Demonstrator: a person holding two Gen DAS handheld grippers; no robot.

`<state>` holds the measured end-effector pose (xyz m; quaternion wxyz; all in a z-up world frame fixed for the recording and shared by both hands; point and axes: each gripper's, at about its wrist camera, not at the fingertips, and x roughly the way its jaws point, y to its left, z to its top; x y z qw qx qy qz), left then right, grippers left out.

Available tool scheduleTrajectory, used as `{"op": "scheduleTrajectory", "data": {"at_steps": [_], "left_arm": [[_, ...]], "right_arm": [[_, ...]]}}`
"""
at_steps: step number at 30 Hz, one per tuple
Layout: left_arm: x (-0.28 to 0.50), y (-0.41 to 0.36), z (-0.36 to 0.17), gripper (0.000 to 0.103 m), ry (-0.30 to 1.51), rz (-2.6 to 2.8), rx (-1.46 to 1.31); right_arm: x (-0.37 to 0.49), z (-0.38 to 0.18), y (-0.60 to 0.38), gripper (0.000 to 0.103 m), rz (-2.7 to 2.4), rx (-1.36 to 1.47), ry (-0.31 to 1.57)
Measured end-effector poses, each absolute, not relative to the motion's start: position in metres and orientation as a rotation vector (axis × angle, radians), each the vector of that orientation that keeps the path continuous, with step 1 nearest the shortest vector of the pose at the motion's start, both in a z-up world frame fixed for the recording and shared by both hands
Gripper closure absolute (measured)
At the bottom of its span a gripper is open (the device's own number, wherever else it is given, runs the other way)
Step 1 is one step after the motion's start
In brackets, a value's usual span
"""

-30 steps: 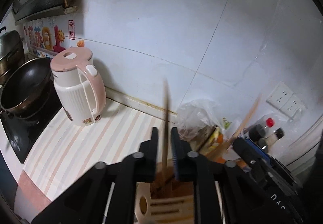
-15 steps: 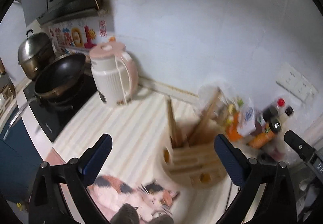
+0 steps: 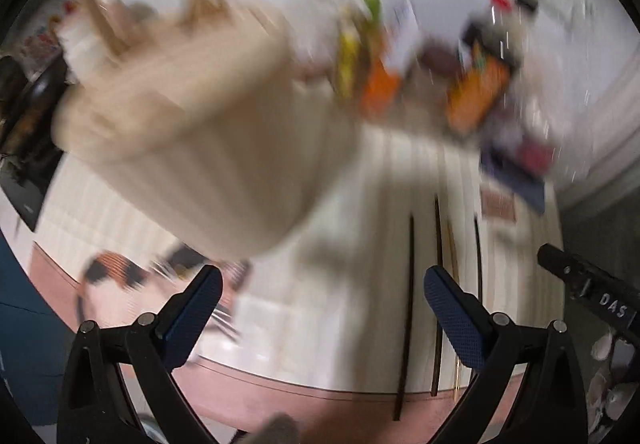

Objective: Organize utensils
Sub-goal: 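Grasp a black chopstick with the left tool while the right tool grasps a dark chopstick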

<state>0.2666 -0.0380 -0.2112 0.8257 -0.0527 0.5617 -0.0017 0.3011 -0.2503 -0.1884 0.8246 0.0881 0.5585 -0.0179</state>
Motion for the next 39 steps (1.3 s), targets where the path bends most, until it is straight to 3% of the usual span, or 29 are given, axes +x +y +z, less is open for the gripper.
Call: {"op": "scheduleTrajectory", "data": {"at_steps": [1, 4, 7, 10, 13, 18, 20, 27, 30, 39], "left_arm": [[0.267, -0.049, -0.225, 0.002, 1.221, -0.017, -0.101], [0.269, -0.074, -0.256, 0.018, 1.297, -0.045, -0.063], [0.273, -0.092, -0.286, 0.026, 1.378, -0.087, -0.061], [0.276, -0.111, -0.309, 0.042, 1.430, -0.114, -0.035], [0.278, -0.122, -0.316, 0.051, 1.444, -0.135, -0.024], [0.278, -0.132, -0.321, 0.080, 1.428, -0.126, 0.050], [0.277, -0.129, -0.321, 0.098, 1.423, -0.127, 0.056], [0.269, -0.101, -0.324, 0.099, 1.435, -0.089, 0.091], [0.257, -0.089, -0.324, 0.099, 1.445, -0.080, 0.089], [0.234, -0.068, -0.325, 0.099, 1.464, -0.090, 0.059]], "right_arm": [[0.300, -0.204, -0.255, 0.048, -0.041, 0.192, 1.232], [0.294, -0.239, -0.268, 0.067, -0.041, 0.206, 1.309], [0.290, -0.260, -0.275, 0.078, -0.052, 0.201, 1.341], [0.289, -0.274, -0.279, 0.080, -0.054, 0.206, 1.377], [0.292, -0.282, -0.282, 0.080, -0.045, 0.209, 1.397], [0.300, -0.287, -0.274, 0.080, -0.023, 0.199, 1.438], [0.303, -0.295, -0.272, 0.080, -0.019, 0.195, 1.458], [0.311, -0.312, -0.255, 0.080, -0.021, 0.096, 1.497], [0.303, -0.314, -0.254, 0.097, -0.043, 0.066, 1.518], [0.247, -0.316, -0.284, 0.097, -0.099, 0.109, 1.552]]}}
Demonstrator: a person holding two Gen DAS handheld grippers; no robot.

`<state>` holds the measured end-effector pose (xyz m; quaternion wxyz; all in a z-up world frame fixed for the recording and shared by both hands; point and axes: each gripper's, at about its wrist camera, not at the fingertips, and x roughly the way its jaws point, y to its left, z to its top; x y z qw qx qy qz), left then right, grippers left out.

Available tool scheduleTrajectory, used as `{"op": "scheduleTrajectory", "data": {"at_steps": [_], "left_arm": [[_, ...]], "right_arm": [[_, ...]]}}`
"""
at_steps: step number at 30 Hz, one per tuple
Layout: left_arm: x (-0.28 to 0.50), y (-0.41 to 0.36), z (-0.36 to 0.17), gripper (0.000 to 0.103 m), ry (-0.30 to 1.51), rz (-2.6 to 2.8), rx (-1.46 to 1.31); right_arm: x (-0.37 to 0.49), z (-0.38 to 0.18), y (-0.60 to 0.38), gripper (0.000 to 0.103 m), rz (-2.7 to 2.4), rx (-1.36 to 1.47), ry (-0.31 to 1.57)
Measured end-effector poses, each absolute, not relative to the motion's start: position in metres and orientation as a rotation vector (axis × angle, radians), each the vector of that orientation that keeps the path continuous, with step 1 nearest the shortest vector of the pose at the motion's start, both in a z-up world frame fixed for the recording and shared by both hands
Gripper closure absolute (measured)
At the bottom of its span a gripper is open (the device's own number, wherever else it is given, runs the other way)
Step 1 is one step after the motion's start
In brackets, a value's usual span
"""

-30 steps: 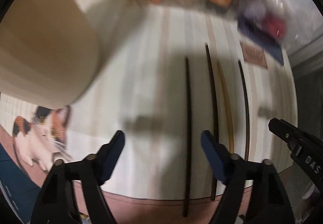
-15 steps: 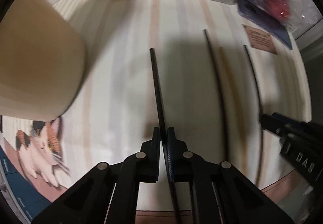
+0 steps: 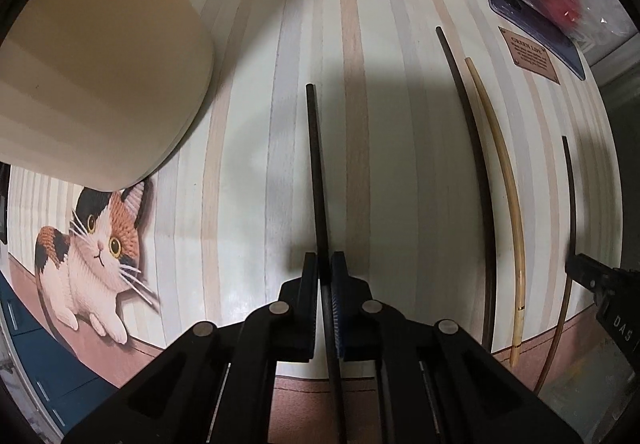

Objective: Organize utensils
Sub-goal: 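Grasp a black chopstick with the left tool while the right tool grasps a dark chopstick, then lift both dark chopsticks upright and carry them over the beige holder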

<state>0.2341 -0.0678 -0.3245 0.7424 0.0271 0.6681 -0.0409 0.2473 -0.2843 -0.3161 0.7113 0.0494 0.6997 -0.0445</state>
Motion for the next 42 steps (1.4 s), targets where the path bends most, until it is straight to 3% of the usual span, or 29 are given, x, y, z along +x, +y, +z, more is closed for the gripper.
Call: {"op": "scheduleTrajectory", "data": {"at_steps": [21, 33, 42], "left_arm": [[0.266, -0.077, -0.323, 0.098, 1.487, -0.123, 0.058], [0.280, -0.083, -0.324, 0.099, 1.502, -0.118, 0.083], [0.274, -0.088, -0.288, 0.100, 1.341, -0.082, 0.104]], "right_arm": [[0.282, -0.320, -0.298, 0.097, -0.167, 0.191, 1.596], [0.307, -0.327, -0.285, 0.096, -0.136, 0.089, 1.690], [0.285, -0.313, -0.257, 0.097, -0.164, 0.090, 1.535]]}}
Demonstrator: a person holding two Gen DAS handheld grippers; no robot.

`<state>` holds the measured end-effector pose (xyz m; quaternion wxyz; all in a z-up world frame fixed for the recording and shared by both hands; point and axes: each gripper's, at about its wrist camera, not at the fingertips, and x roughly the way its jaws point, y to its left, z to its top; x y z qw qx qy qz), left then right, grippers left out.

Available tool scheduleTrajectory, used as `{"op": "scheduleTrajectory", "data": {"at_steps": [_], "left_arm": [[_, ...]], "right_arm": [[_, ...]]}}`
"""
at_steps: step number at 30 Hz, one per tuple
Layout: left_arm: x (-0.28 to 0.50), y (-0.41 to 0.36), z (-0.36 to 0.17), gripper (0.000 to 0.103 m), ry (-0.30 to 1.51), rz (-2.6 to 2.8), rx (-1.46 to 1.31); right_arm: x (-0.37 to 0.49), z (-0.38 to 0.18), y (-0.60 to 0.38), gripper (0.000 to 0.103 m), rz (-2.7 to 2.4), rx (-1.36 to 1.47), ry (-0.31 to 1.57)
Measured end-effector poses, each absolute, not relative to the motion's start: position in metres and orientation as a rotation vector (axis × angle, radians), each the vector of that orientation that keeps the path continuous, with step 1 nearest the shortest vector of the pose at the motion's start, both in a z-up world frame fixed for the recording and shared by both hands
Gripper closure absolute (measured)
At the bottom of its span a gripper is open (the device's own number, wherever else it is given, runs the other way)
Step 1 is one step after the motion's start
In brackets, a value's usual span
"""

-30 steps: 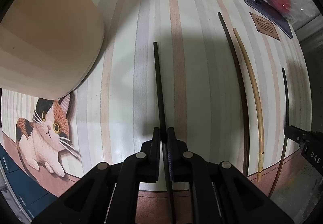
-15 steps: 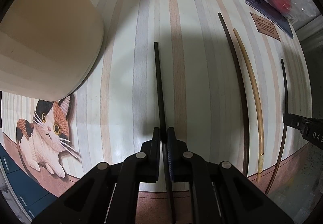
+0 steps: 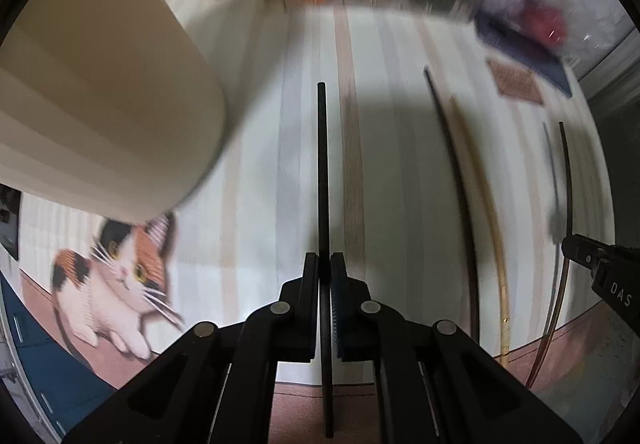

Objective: Organize utensils
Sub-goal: 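Lift both dark chopsticks upright and carry them over the beige holder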

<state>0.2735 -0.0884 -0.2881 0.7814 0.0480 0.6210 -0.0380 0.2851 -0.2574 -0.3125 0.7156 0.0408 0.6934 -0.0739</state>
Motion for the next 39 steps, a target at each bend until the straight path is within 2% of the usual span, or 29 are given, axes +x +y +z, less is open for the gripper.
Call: {"op": "scheduleTrajectory", "data": {"at_steps": [7, 20, 30, 39], "left_arm": [[0.268, -0.095, -0.252, 0.100, 1.207, -0.070, 0.122], [0.267, -0.099, -0.189, 0.100, 1.072, -0.115, 0.031], [0.289, -0.071, -0.090, 0.100, 0.892, -0.166, -0.157], [0.316, 0.006, 0.006, 0.100, 0.698, -0.106, -0.254]], "right_arm": [[0.281, -0.270, -0.245, 0.098, -0.180, 0.074, 1.370], [0.264, -0.189, -0.277, 0.098, -0.143, 0.123, 1.202], [0.286, -0.106, -0.270, 0.098, -0.063, 0.189, 1.029], [0.338, -0.028, -0.219, 0.098, 0.092, 0.227, 0.874]]}}
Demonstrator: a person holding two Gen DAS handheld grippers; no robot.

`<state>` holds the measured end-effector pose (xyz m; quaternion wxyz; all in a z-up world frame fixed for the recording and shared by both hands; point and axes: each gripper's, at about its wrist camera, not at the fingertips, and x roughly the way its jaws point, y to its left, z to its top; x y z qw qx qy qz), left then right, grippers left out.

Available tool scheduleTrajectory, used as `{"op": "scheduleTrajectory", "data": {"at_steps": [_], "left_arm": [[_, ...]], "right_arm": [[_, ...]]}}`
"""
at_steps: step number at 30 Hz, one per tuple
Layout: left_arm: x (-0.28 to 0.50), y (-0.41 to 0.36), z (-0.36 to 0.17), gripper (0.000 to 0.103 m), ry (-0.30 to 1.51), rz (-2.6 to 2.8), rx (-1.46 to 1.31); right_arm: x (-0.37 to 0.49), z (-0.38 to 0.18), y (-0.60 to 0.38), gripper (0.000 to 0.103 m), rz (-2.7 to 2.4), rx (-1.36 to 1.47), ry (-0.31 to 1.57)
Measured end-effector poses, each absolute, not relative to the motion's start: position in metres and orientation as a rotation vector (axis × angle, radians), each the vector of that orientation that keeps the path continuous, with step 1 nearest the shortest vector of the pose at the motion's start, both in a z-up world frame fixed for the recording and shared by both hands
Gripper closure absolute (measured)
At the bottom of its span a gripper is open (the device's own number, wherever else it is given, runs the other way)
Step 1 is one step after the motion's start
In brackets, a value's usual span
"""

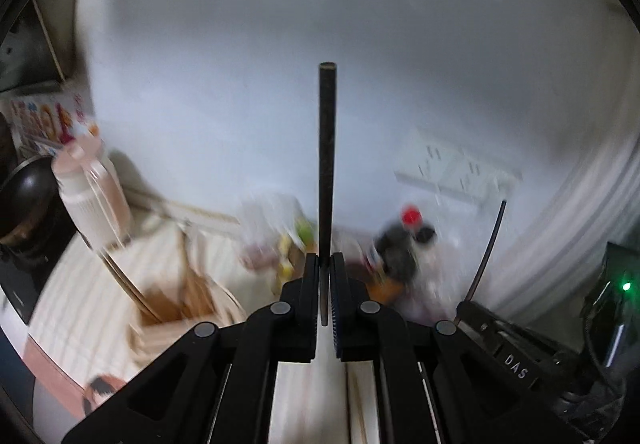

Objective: Organize utensils
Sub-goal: 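Lift both dark chopsticks upright and carry them over the beige holder, then drop both chopsticks into the holder and open both tools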

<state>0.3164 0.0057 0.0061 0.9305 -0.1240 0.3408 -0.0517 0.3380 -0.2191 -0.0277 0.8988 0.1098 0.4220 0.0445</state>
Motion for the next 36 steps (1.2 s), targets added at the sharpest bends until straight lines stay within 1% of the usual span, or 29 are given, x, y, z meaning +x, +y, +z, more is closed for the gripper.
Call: {"op": "scheduleTrajectory", "data": {"at_steps": [5, 11, 14, 21, 25, 29, 30, 31, 32, 33, 34, 36], "left_arm": [[0.328, 0.071, 0.022, 0.100, 0.644, 0.010, -0.275], [0.343, 0.136, -0.006, 0.100, 0.682, 0.111, -0.353], [0.345, 0.147, -0.023, 0.100, 0.709, 0.119, -0.380], [0.346, 0.151, -0.042, 0.100, 0.747, 0.108, -0.375], [0.345, 0.147, -0.054, 0.100, 0.806, 0.076, -0.377], [0.336, 0.144, -0.047, 0.095, 0.853, 0.066, -0.398], [0.332, 0.141, -0.043, 0.092, 0.847, 0.072, -0.380], [0.328, 0.140, -0.039, 0.079, 0.842, 0.084, -0.363], [0.323, 0.140, -0.034, 0.049, 0.832, 0.104, -0.347], [0.320, 0.140, -0.030, 0.037, 0.819, 0.120, -0.335], [0.314, 0.140, -0.025, 0.016, 0.797, 0.135, -0.324], [0.305, 0.143, -0.020, 0.015, 0.778, 0.165, -0.316]], "right_arm": [[0.376, -0.008, -0.162, 0.098, 0.205, 0.266, 0.818], [0.416, -0.014, -0.079, 0.098, 0.302, 0.276, 0.775], [0.428, -0.021, -0.047, 0.098, 0.324, 0.265, 0.753], [0.437, -0.031, 0.002, 0.098, 0.369, 0.203, 0.703], [0.438, -0.045, 0.011, 0.098, 0.392, 0.164, 0.727], [0.437, -0.060, 0.016, 0.096, 0.442, 0.103, 0.798], [0.436, -0.062, 0.015, 0.089, 0.451, 0.098, 0.816], [0.435, -0.062, 0.011, 0.076, 0.451, 0.112, 0.826], [0.434, -0.061, 0.006, 0.071, 0.454, 0.130, 0.829], [0.432, -0.059, 0.001, 0.066, 0.457, 0.145, 0.827], [0.430, -0.057, -0.004, 0.063, 0.454, 0.152, 0.824], [0.425, -0.051, -0.015, 0.059, 0.451, 0.170, 0.821]]}}
